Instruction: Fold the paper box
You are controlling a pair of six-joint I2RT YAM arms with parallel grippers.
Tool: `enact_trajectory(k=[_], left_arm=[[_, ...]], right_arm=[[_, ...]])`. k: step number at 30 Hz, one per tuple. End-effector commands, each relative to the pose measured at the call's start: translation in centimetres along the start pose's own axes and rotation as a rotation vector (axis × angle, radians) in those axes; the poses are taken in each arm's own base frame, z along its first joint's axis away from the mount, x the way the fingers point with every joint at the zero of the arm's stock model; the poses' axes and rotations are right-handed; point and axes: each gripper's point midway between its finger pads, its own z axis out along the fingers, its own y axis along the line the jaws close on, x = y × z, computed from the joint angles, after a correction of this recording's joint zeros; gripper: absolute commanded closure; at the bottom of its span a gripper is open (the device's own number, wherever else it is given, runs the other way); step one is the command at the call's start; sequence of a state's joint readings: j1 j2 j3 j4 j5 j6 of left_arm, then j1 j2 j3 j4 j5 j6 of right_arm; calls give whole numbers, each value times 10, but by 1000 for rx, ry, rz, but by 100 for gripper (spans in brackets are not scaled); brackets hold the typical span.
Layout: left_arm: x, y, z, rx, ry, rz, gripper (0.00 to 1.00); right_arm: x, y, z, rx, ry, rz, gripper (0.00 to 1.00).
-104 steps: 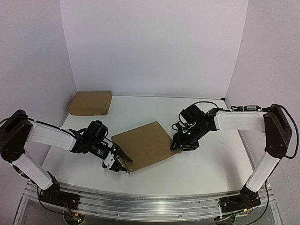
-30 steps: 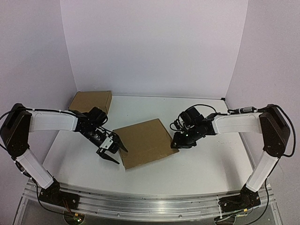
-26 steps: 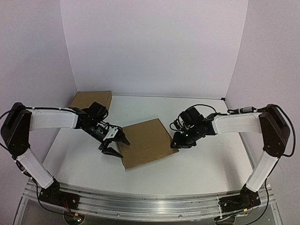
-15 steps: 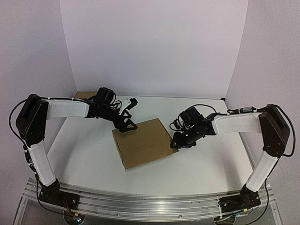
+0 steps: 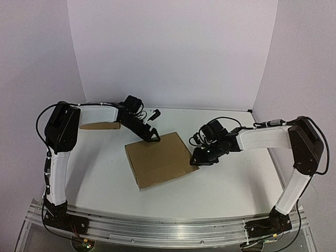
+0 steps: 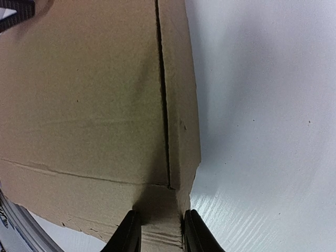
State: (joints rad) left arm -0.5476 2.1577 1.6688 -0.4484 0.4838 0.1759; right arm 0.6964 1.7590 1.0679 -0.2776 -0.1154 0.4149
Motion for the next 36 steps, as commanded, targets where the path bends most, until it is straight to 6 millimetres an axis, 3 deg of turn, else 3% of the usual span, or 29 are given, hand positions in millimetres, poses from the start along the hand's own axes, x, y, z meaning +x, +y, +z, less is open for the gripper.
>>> enact_trajectory(k=[1,22,28,36], left_arm=[[12,-10,2,83,47,-49,15],[61,-7,26,175,163,-120,34],[75,-6,31,181,188,-118,37],[82,-5,33,173,195,-97,39]], right_arm=[[2,-3,10,2,6,-6,73],[5,-20,26,23,-94,-54,76],[7,-27,32,2,-195,-73,76],[5,-29,39,-3,-249,-83,68]])
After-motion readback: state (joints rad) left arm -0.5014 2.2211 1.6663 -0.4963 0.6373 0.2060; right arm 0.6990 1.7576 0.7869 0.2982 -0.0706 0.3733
